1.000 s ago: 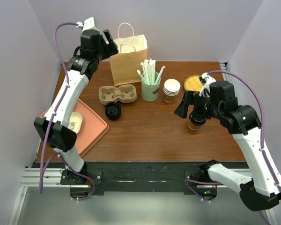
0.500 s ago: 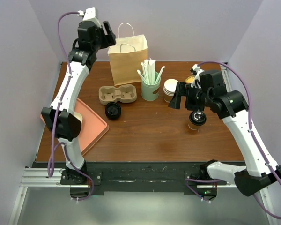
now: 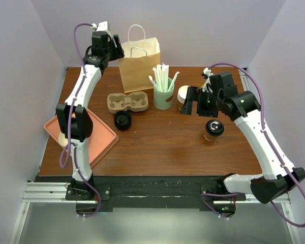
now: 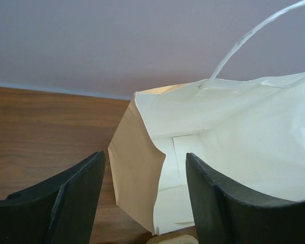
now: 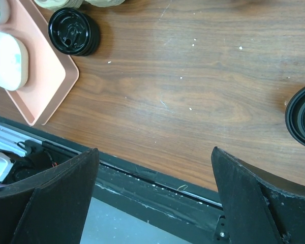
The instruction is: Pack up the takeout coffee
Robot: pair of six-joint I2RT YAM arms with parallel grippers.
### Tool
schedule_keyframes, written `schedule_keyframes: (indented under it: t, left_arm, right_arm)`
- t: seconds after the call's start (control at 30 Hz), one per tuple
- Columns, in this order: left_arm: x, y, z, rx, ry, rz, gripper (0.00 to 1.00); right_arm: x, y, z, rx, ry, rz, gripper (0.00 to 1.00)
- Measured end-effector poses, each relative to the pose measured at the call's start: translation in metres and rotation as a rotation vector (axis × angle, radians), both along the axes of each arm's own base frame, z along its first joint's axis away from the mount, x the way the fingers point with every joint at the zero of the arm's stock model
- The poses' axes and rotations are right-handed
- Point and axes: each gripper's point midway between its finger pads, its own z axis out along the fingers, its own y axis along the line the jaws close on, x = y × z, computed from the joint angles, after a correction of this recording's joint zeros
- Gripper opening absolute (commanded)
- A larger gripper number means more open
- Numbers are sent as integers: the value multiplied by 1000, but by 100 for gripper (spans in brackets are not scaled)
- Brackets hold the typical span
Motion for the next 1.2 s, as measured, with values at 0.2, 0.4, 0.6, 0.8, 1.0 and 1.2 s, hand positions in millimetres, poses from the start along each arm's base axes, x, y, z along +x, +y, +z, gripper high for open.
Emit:
schedule_keyframes:
  t: [0.2, 0.4, 0.6, 0.8, 1.0, 1.2]
  left_arm:
    - [10, -1, -11, 8, 8, 2, 43]
    - [17, -2, -6, 0, -30, -2, 3]
    - [22, -9, 24, -31, -112, -27, 0]
    - [24, -15, 47, -74, -176, -44, 0]
    - [16, -18, 71, -104, -214, -63, 0]
    - [-16, -15, 134, -115, -308, -80, 0]
  right_arm:
    - [4, -1, 0, -9, -2, -8, 95]
    - [7, -1, -3, -20, 6, -13, 95]
    - [8, -2, -4, -25, 4, -17, 95]
    - [17, -1, 8, -26, -29, -28, 95]
    - [24, 1, 30, -3, -84, -29, 95]
    - [32, 5, 65, 29, -168, -24, 96]
